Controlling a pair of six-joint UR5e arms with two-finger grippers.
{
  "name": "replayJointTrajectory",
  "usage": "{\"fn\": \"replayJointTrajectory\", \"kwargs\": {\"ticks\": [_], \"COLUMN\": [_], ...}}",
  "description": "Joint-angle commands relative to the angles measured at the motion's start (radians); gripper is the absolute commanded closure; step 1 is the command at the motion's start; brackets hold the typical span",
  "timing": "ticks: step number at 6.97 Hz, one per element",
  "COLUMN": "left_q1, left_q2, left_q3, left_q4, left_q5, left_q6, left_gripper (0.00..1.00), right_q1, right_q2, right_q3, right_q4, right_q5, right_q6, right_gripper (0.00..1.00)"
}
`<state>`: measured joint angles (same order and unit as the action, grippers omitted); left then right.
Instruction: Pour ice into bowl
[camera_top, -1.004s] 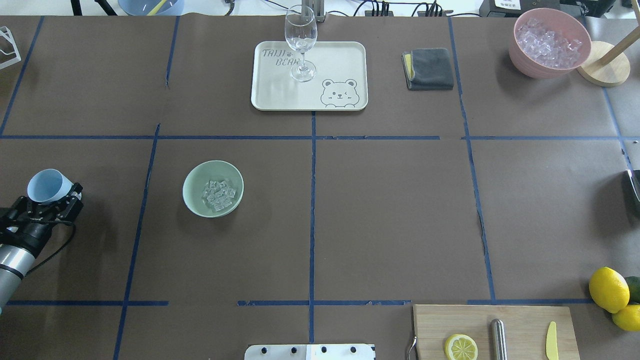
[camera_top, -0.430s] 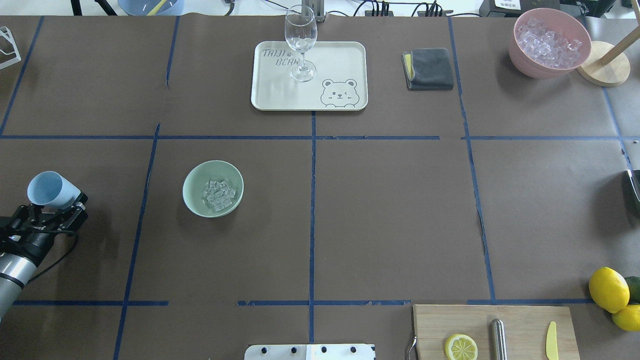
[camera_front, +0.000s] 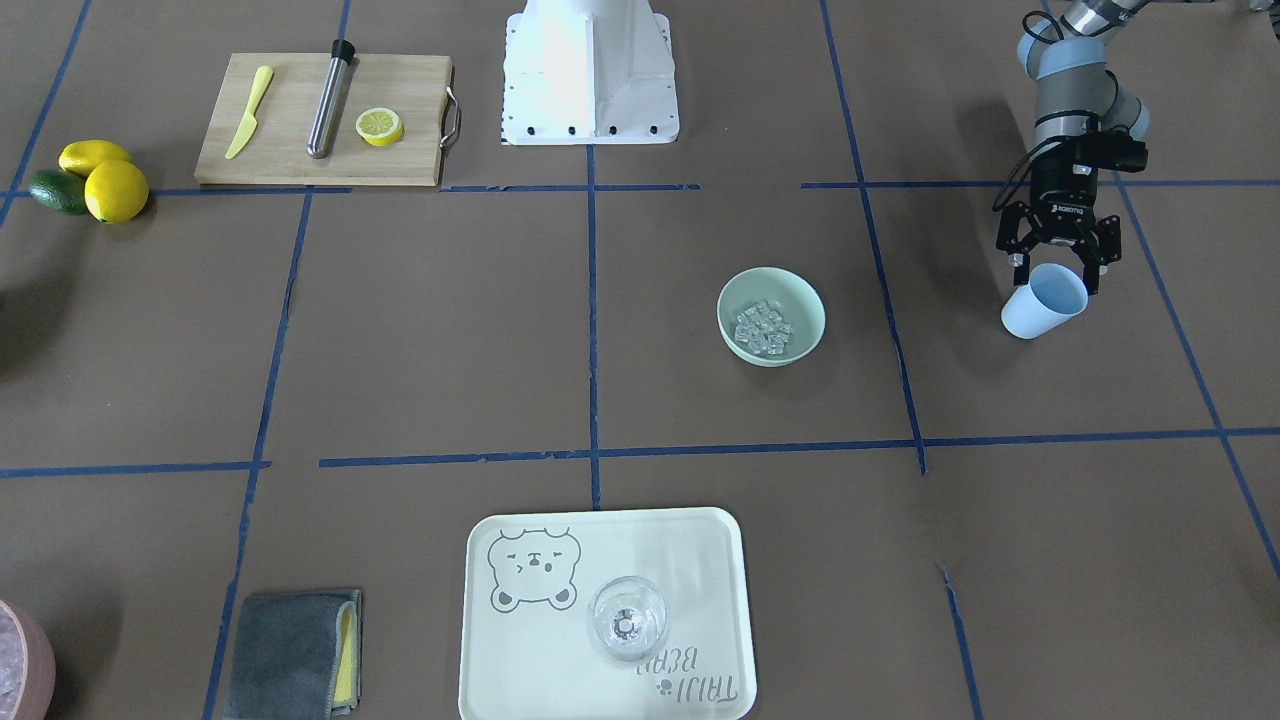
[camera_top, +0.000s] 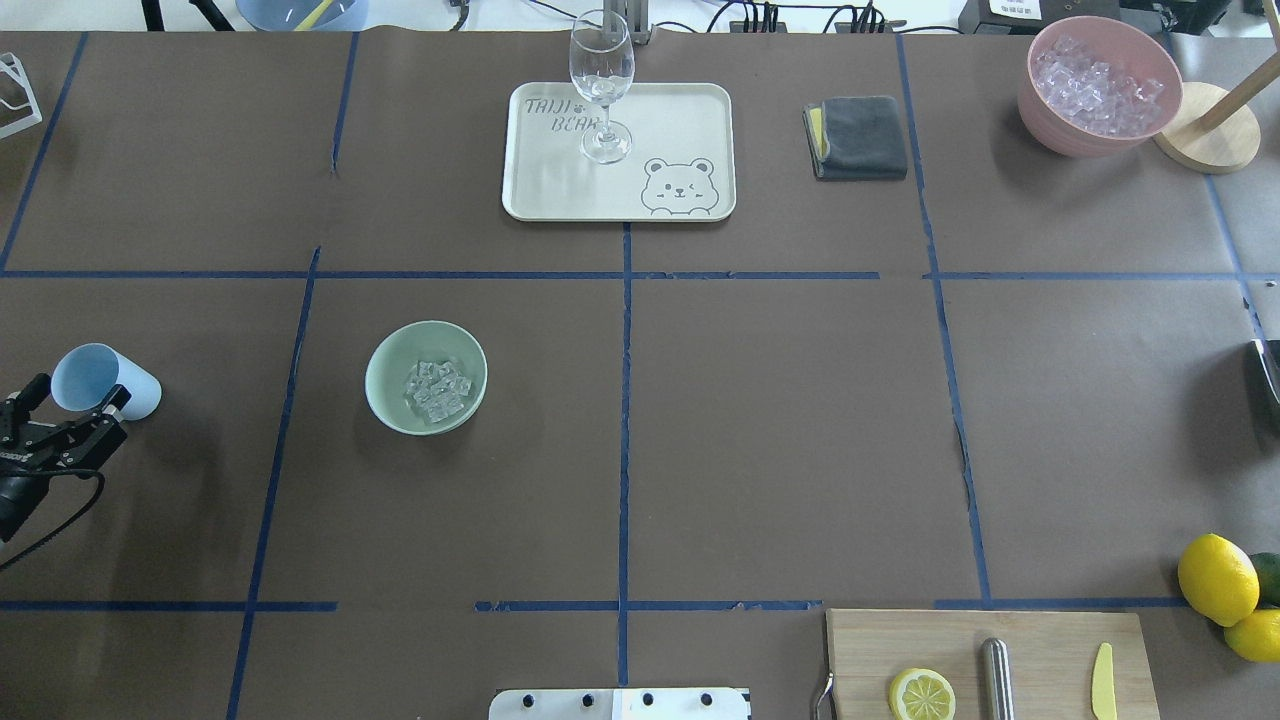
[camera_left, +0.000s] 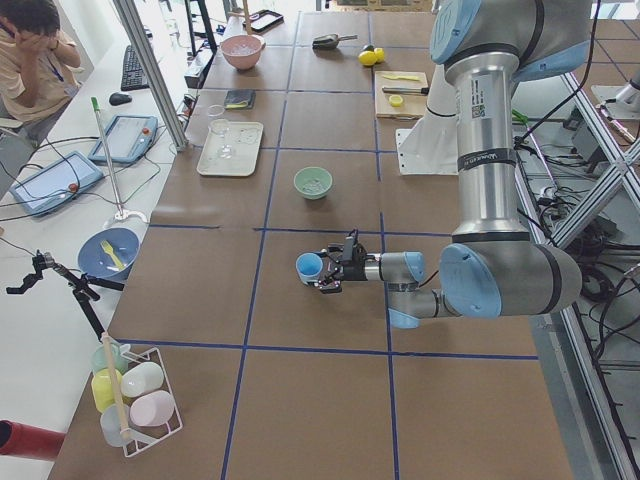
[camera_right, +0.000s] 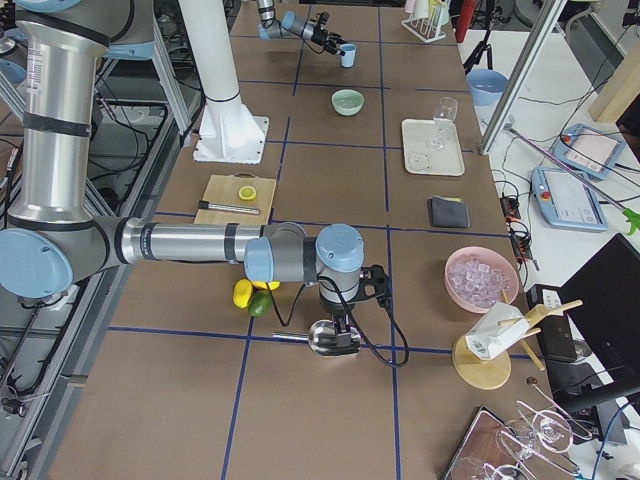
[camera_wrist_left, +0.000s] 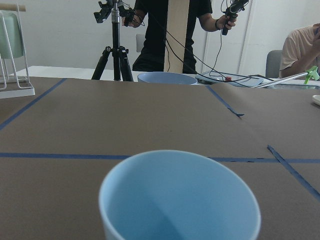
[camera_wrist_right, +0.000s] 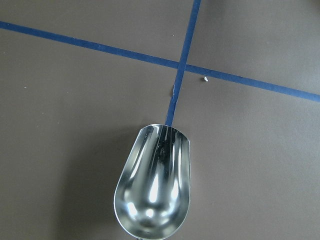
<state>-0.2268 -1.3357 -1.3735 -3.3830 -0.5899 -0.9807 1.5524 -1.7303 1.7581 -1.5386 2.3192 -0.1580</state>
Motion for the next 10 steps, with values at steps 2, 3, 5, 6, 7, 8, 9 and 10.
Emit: {"fn": "replayJointTrajectory", "kwargs": {"ticks": [2, 3, 5, 6, 7, 8, 9, 10], "left_q1": [-0.011, -0.043, -0.24, -0.347, -0.447, -0.541, -0.668, -0.807], "left_q2": [0.01, 0.03, 0.033, 0.032, 0.032, 0.03, 0.029, 0.018], "left_q3": [-0.025, -0.059, -0.093, -0.095, -0.101, -0.102, -0.102, -0.107], "left_q4": [-0.041, -0.041, -0.023, 0.035, 0.091, 0.181, 0.264, 0.342], "left_q5": [-0.014, -0.077, -0.343, -0.505, -0.65, -0.783, -0.935, -1.091], "left_q6": [0.045, 0.069, 0.218, 0.271, 0.339, 0.42, 0.535, 0.651], "left_gripper": [0.0, 0.0, 0.0, 0.0, 0.0, 0.0, 0.0, 0.0], "right_q1": [0.0, 0.0, 0.0, -0.002, -0.002, -0.002, -0.002, -0.002], "right_q2": [0.0, 0.0, 0.0, 0.002, 0.002, 0.002, 0.003, 0.003], "right_q3": [0.0, 0.0, 0.0, 0.0, 0.0, 0.0, 0.001, 0.001], "right_q4": [0.0, 0.0, 0.0, 0.0, 0.0, 0.0, 0.0, 0.0], "right_q5": [0.0, 0.0, -0.001, -0.001, -0.001, 0.0, -0.001, 0.0], "right_q6": [0.0, 0.0, 0.0, 0.0, 0.0, 0.0, 0.0, 0.0], "right_gripper": [0.0, 0.0, 0.0, 0.0, 0.0, 0.0, 0.0, 0.0]}}
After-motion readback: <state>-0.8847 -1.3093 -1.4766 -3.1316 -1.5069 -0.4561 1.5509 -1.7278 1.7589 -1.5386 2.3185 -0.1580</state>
